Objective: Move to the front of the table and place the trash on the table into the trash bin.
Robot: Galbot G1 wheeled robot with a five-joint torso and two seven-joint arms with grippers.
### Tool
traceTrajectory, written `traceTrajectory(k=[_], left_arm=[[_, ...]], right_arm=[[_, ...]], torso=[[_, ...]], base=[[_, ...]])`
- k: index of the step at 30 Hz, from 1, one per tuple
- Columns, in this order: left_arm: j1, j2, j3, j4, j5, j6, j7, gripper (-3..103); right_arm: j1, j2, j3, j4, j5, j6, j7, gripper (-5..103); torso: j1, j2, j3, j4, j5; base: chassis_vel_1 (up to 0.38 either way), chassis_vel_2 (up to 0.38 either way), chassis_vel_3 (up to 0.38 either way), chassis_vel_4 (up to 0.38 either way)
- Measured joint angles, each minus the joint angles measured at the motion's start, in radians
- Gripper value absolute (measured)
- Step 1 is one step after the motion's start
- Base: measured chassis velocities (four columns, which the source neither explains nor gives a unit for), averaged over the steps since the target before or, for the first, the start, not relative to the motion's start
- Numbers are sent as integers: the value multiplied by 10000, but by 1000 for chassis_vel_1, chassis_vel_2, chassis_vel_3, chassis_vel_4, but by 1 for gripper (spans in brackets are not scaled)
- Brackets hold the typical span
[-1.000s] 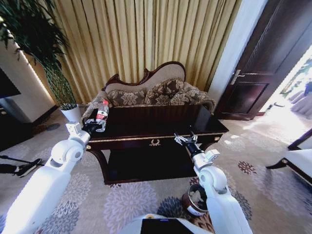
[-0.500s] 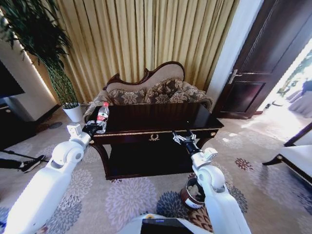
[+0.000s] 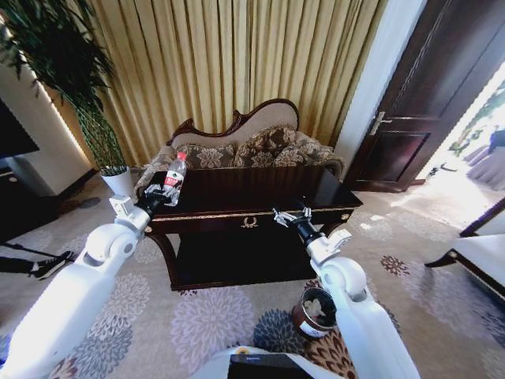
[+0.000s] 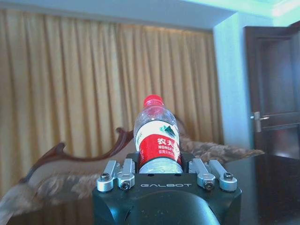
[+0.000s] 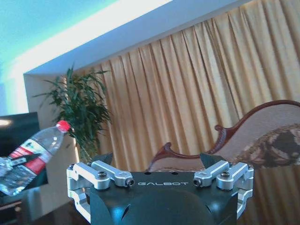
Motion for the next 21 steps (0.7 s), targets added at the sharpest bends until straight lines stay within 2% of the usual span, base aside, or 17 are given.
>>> traceTrajectory(k=[1,3,6,18,21], left_arm=[[0,0,0,0,0,0,0,43],[-283,154,232,171,96,-364,395,36],[-501,270,417,217,127,-477,603,34],[-588,298,820,2,248,-462,638,34],[-691,435,1224,-14,277,-529,804,34]], right_arm=[[0,0,0,0,0,0,0,100],[100,-170,0,95,313,-64,0,100],[186,-342,-14,219,635,-191,0,100],[740,-807,-410,56,827,-260,0,100],[1064,-997,-819,-92,993,-261,0,100]], torso=[[0,0,0,0,0],[0,0,0,0,1],[-1,1,-1,-1,1],[0,2,-2,0,1],[-1,1,-1,1,0]], base=[[0,0,0,0],[0,0,0,0],[0,0,0,0],[0,0,0,0],[0,0,0,0]])
